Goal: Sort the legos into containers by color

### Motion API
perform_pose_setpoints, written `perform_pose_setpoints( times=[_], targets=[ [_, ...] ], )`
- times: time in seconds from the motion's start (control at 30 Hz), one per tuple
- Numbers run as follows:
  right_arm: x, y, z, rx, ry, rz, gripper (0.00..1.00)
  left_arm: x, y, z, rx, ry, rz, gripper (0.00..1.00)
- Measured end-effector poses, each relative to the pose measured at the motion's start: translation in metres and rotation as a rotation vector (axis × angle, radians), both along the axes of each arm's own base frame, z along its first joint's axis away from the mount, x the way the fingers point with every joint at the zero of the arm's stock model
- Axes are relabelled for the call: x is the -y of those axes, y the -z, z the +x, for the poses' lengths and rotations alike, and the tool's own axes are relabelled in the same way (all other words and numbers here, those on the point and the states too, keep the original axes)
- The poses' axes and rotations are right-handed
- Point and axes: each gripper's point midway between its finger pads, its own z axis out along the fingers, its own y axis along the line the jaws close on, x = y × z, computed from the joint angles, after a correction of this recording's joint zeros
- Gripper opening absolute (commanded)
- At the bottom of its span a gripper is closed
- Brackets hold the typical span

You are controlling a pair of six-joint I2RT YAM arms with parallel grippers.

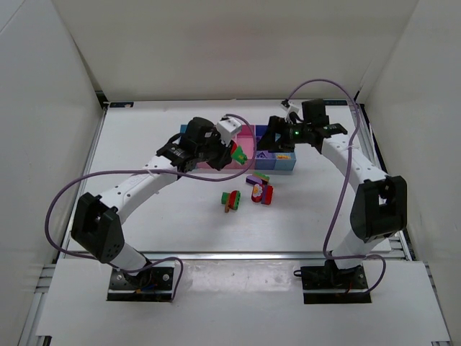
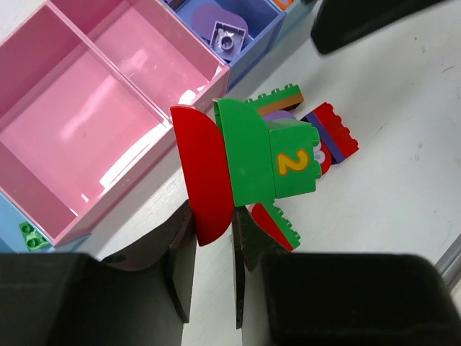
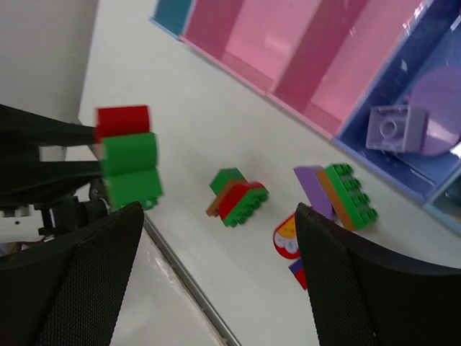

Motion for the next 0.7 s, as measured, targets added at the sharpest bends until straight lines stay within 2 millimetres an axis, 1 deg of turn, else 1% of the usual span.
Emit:
perform_pose_setpoints(
  times=[0.13,0.2,0.27,0.53,0.7],
  targets=[
    [-0.01,-0.028,0.009,0.051,-0.018,0.07,0.88,-0.001,0.005,-0.002,-0.008,-0.004,0.008,0.11],
    [-0.013,-0.036,0.01,0.065,-0.029,0.098,0.88,-0.002,0.007,-0.002,-0.012,-0.006,0.012,0.11],
    [-0.017,-0.041,0.008,0.065,-0.047,0.122,0.88,-0.002,0.008,-0.002,-0.013,-0.006,0.014,0.11],
    [-0.032,-0.049,-0.006,0.051,-0.128,0.184,0.89,0.001,0.005,-0.001,-0.008,-0.007,0.0,0.11],
    [-0.039,-0.044,-0.008,0.025,-0.152,0.199,0.89,0.002,0.005,-0.002,-0.01,-0.007,-0.005,0.11]
  ],
)
